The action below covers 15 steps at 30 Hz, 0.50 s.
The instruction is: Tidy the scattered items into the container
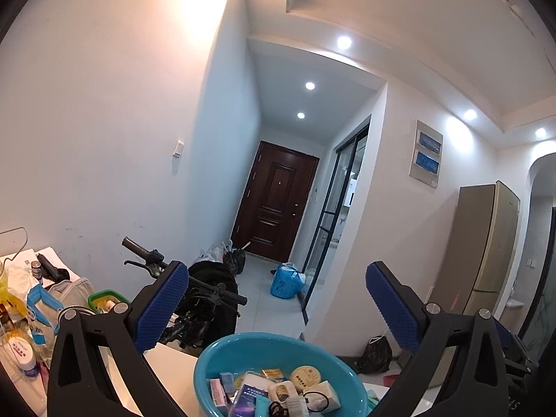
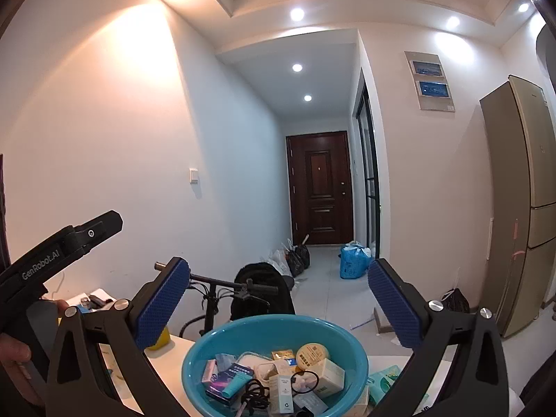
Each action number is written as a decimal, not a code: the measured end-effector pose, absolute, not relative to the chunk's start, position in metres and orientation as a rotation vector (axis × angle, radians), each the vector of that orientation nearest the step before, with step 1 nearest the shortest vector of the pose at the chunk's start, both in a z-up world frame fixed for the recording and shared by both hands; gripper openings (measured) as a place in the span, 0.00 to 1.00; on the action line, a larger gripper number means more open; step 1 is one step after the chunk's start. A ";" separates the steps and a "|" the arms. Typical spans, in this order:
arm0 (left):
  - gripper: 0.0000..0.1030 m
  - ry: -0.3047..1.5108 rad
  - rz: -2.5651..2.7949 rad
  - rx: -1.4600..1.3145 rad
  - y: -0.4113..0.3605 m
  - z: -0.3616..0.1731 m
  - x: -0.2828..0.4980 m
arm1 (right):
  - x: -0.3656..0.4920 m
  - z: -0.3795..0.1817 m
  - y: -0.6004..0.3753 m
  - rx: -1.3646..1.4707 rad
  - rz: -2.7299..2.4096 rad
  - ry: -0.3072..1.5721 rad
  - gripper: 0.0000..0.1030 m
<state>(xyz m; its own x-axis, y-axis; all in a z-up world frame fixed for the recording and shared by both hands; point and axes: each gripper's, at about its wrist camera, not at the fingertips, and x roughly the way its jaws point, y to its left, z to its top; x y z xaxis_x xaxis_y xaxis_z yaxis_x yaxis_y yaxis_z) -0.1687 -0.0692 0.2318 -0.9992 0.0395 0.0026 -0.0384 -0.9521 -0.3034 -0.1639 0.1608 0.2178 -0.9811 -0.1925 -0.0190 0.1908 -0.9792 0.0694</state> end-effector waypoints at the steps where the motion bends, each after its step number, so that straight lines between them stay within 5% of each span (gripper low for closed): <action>1: 1.00 -0.475 3.064 -0.009 -0.069 0.232 -0.169 | -0.161 0.219 0.162 0.030 -2.937 -0.106 0.99; 15: 1.00 -0.372 3.043 -0.061 -0.047 0.245 -0.139 | -0.115 0.234 0.186 -0.121 -2.903 -0.216 0.99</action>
